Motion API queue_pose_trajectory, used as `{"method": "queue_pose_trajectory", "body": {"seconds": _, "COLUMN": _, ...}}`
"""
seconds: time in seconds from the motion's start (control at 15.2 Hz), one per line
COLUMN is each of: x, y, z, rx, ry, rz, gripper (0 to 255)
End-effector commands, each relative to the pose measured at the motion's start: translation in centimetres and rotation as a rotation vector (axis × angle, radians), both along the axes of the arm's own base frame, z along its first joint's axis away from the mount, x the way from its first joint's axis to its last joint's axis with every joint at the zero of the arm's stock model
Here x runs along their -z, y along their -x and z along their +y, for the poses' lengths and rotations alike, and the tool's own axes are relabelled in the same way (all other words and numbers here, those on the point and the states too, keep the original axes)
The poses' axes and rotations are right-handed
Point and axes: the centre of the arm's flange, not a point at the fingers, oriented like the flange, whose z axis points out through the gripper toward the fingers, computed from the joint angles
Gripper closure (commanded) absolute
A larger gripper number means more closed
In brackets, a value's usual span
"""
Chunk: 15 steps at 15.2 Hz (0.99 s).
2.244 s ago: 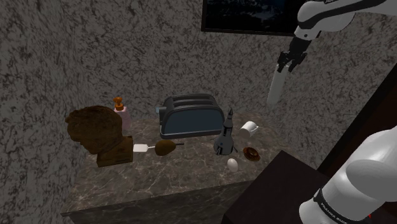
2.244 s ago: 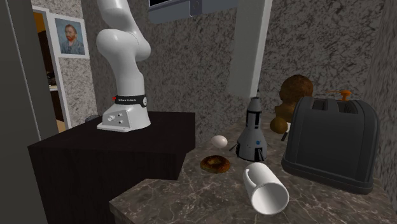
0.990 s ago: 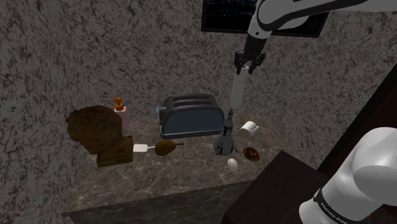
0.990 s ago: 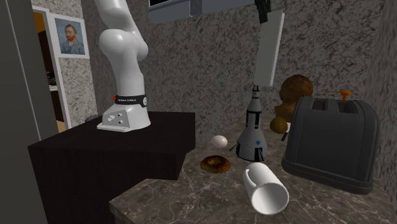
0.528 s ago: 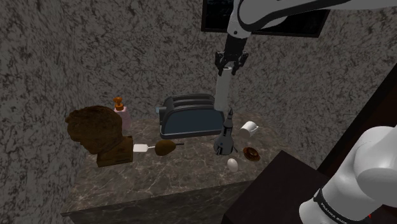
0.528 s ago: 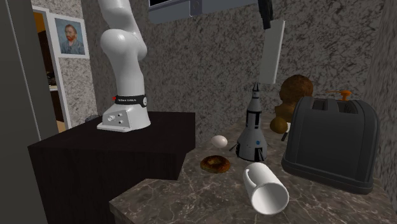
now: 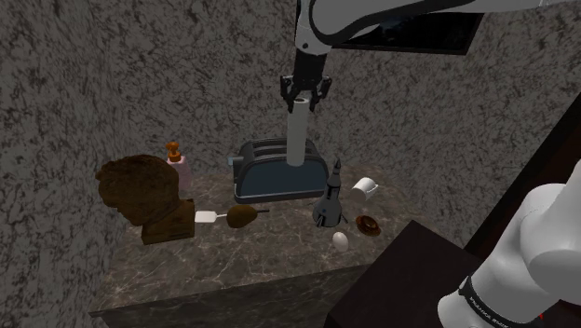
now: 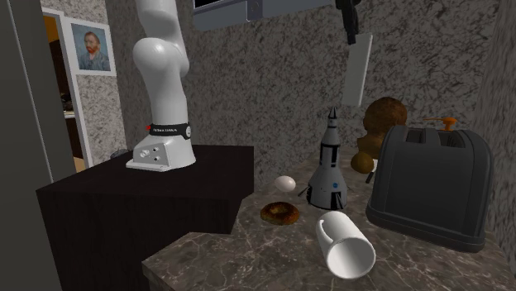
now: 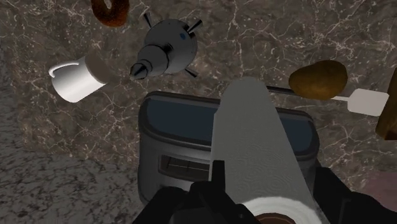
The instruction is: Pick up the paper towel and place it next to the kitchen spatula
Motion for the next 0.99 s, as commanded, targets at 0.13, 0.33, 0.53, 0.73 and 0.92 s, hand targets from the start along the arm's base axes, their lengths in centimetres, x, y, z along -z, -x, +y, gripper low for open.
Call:
{"method": "queue_pose_trajectory", "body": {"seconds": 0.13, "x": 0.0, "y": -1.9, "z": 5.2, "rx": 0.001, "ry": 0.0, "rz": 0.0, "gripper": 255}}
{"method": "queue_pose_trajectory", "body": {"seconds": 0.33, "x": 0.0, "y": -3.4, "z": 8.9, "rx": 0.001, "ry": 0.0, "rz": 0.0, "gripper": 255}}
{"method": "queue_pose_trajectory", "body": {"seconds": 0.53, "x": 0.0, "y": -4.9, "z": 12.5, "rx": 0.001, "ry": 0.0, "rz": 0.0, "gripper": 255}}
{"method": "queue_pose_trajectory", "body": {"seconds": 0.73, "x": 0.0, "y": -6.5, "z": 16.2, "rx": 0.001, "ry": 0.0, "rz": 0.0, "gripper": 255}}
{"method": "queue_pose_trajectory", "body": {"seconds": 0.92, "x": 0.0, "y": -8.0, "z": 19.8, "rx": 0.001, "ry": 0.0, "rz": 0.0, "gripper": 255}}
